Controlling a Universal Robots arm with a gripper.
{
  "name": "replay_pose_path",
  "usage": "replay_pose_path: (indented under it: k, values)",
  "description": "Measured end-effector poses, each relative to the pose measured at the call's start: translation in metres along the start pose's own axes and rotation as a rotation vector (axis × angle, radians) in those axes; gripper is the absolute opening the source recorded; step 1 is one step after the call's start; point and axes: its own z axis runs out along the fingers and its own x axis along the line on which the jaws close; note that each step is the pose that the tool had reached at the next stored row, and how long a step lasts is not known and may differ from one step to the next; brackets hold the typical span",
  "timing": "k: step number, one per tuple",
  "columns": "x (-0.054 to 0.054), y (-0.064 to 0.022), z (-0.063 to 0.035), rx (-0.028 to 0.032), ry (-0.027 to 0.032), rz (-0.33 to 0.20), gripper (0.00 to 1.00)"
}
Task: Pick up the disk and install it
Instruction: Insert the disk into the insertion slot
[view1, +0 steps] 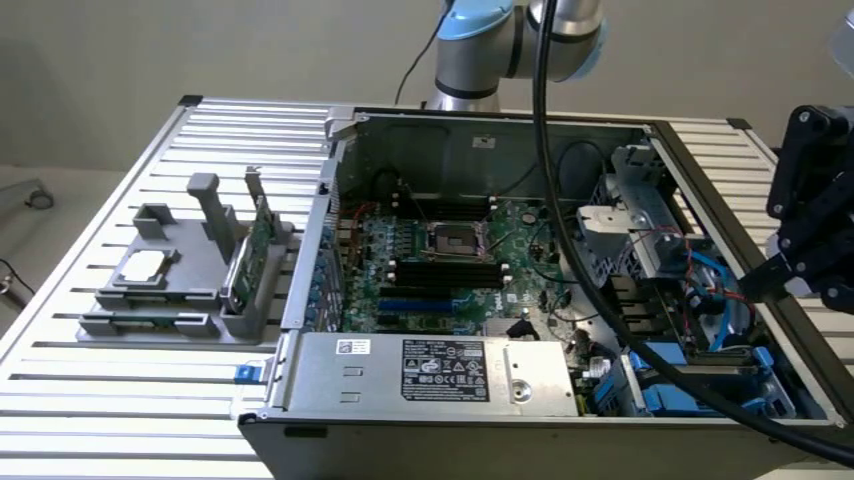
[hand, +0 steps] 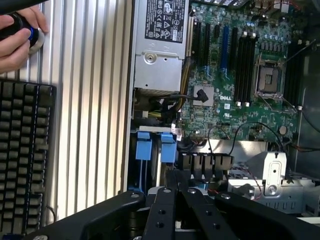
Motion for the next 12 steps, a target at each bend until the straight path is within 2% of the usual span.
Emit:
replay_pose_path:
  k: [6, 12]
  values:
    - [0.002, -0.0033, 0.0105, 0.0010, 0.0000, -0.004, 0.11]
    - [0.004, -0.0109, 0.0208, 0.0011, 0.0002, -0.009, 0.11]
